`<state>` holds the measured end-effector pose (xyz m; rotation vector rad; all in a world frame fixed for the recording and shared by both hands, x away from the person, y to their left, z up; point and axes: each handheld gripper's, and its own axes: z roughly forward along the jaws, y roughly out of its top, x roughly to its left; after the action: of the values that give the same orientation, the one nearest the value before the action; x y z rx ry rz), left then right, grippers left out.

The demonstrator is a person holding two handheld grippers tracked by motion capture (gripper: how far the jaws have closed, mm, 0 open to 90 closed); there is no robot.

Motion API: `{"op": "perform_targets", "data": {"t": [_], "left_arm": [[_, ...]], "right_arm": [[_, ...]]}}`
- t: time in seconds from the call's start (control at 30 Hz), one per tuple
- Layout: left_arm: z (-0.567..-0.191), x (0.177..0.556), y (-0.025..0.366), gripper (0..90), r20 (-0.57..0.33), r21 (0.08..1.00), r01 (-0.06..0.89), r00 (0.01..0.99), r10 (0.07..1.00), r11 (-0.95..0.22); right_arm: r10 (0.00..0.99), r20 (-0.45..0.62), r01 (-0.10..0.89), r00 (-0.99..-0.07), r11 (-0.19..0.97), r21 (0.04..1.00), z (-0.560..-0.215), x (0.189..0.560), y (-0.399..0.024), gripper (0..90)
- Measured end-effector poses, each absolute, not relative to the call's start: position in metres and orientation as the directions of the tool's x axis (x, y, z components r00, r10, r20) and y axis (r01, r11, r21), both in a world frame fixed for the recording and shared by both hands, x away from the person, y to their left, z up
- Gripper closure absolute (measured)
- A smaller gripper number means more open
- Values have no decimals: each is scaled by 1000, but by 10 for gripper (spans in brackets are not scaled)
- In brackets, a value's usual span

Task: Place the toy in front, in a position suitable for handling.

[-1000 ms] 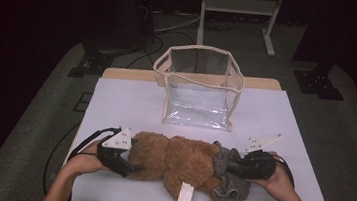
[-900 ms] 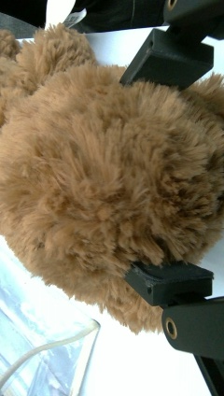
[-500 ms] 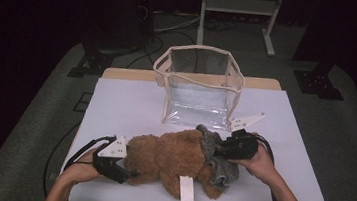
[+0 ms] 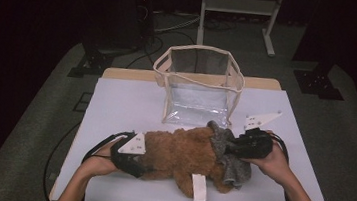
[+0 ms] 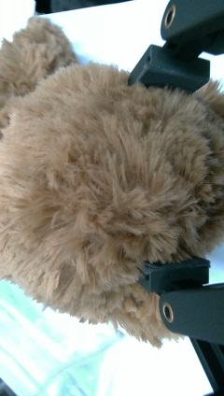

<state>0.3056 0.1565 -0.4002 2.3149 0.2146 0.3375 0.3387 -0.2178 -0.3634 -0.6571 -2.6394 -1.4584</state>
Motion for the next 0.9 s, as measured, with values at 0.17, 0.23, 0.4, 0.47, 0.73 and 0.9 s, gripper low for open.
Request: {"op": "perform_targets", "data": {"t": [0.17,0.23,0.4,0.47,0.73,0.9], "left_arm": [[-399,316,122,299,176,723,18,962,209,-691],[-400,319,109,299,172,725,5,967,188,-689],[-398,324,83,299,175,718,-24,973,148,-696],[-395,324,82,299,184,716,-28,972,149,-697],[-389,322,91,304,194,698,-15,966,169,-716],[-382,321,104,304,209,688,-7,959,190,-726]], "right_arm": [[383,233,402,-894,456,794,-358,332,-246,765],[407,226,411,-885,455,790,-354,329,-257,765],[456,200,419,-867,453,787,-348,318,-285,765],[483,188,432,-855,464,774,-354,316,-294,765],[487,278,491,-828,390,779,-385,320,-301,764],[473,290,496,-832,402,770,-394,325,-289,764]]}}
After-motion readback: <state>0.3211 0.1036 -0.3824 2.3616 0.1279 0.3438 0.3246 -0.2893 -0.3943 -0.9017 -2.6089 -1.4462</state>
